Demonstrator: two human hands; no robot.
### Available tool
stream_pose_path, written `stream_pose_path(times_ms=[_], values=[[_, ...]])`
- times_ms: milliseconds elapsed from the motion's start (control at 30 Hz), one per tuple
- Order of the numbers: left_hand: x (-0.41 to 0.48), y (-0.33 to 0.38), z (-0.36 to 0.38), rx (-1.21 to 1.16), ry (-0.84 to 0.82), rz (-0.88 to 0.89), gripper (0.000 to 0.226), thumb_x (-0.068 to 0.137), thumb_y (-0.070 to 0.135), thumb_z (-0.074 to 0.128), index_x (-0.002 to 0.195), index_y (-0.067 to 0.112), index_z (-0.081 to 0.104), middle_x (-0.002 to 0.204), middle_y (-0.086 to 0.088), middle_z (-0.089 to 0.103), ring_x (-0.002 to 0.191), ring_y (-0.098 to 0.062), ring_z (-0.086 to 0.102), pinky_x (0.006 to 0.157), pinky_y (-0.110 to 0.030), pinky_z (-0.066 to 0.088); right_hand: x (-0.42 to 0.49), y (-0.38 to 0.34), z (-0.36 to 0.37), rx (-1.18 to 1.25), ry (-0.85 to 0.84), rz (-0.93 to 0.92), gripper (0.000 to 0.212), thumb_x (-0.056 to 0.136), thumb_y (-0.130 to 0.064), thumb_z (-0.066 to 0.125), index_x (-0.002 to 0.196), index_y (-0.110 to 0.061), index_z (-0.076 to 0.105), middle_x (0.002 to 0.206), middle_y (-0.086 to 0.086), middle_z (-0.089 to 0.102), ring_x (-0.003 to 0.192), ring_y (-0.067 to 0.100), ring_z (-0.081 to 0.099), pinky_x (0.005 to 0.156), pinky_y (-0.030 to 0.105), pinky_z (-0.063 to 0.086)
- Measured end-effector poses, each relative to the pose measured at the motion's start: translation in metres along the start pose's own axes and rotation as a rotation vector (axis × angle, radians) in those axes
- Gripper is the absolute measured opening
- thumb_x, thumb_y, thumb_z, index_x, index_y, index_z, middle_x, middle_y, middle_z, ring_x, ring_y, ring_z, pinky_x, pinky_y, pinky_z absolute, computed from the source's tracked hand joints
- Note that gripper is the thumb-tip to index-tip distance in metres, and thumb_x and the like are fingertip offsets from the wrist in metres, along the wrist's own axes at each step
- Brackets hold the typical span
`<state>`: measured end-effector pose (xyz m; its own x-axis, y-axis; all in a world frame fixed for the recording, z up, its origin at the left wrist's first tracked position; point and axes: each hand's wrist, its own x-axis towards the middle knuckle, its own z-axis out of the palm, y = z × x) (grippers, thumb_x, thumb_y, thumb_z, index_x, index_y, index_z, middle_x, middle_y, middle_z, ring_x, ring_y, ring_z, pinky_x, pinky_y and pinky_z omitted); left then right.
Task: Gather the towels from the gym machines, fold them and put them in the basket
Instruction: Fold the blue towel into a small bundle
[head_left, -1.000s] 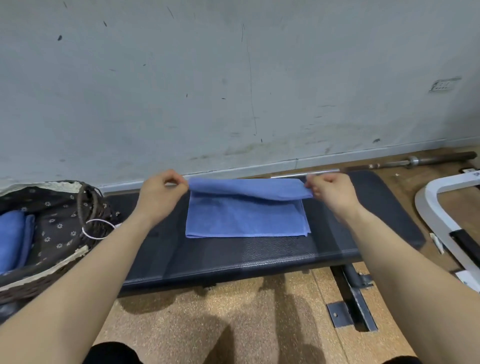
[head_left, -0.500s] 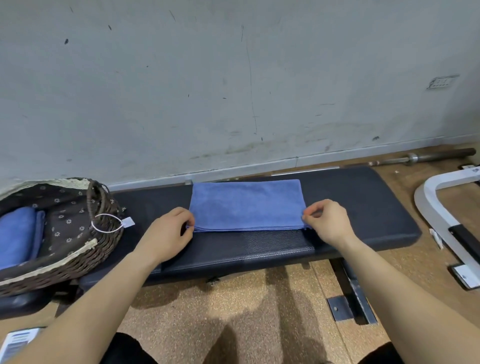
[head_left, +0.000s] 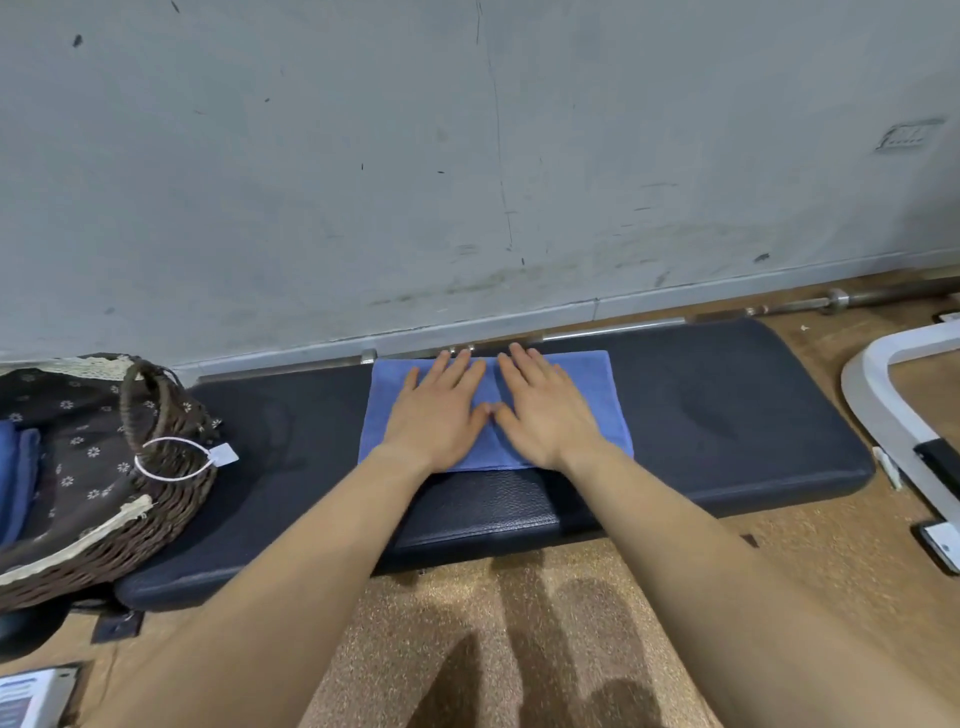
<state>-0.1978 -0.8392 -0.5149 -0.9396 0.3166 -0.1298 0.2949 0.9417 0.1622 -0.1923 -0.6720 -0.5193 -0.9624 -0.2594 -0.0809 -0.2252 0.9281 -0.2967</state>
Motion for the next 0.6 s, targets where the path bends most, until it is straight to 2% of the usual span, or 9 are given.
stream_pose_path(times_ms=[67, 167, 367, 600], values=[[0.01, -0.008, 0.012, 0.038, -0.039, 0.003, 0.064, 0.103, 0.054, 0.023, 0.159, 0.027, 0.005, 0.167, 0.004, -0.001, 0.153, -0.016, -0.004, 0.123, -0.048, 0.004, 0.008, 0.007, 0.011, -0.067, -0.072, 0.016, 0.07, 0.104, -0.054, 0.024, 0.161, -0.019, 0.003, 0.168, 0.001, -0.005, 0.154, 0.018, -0.006, 0.124, 0.041, -0.001], [0.015, -0.027, 0.018, 0.002, -0.014, -0.023, 0.07, 0.099, 0.063, 0.021, 0.158, 0.031, 0.001, 0.166, 0.007, -0.005, 0.153, -0.015, -0.007, 0.123, -0.046, 0.0, 0.011, 0.026, 0.015, -0.1, -0.1, 0.057, 0.072, 0.1, -0.064, 0.017, 0.16, -0.03, -0.005, 0.167, -0.003, -0.015, 0.153, 0.014, -0.016, 0.123, 0.043, -0.009], [0.016, -0.029, 0.021, 0.002, 0.014, -0.13, 0.069, 0.096, 0.066, 0.021, 0.157, 0.04, 0.003, 0.166, 0.007, -0.004, 0.153, -0.016, -0.009, 0.122, -0.047, -0.007, 0.005, 0.051, 0.01, -0.138, -0.055, 0.177, 0.073, 0.094, -0.071, 0.017, 0.158, -0.04, -0.004, 0.168, -0.003, -0.01, 0.153, 0.018, -0.013, 0.122, 0.05, -0.011], [-0.027, -0.013, 0.022, -0.006, -0.034, -0.181, 0.071, 0.095, 0.069, 0.014, 0.157, 0.039, -0.005, 0.166, 0.005, -0.009, 0.153, -0.02, -0.008, 0.123, -0.048, -0.004, -0.029, 0.035, 0.009, -0.121, -0.105, 0.164, 0.074, 0.094, -0.072, 0.015, 0.157, -0.042, -0.008, 0.167, -0.003, -0.013, 0.153, 0.02, -0.015, 0.122, 0.052, -0.008]])
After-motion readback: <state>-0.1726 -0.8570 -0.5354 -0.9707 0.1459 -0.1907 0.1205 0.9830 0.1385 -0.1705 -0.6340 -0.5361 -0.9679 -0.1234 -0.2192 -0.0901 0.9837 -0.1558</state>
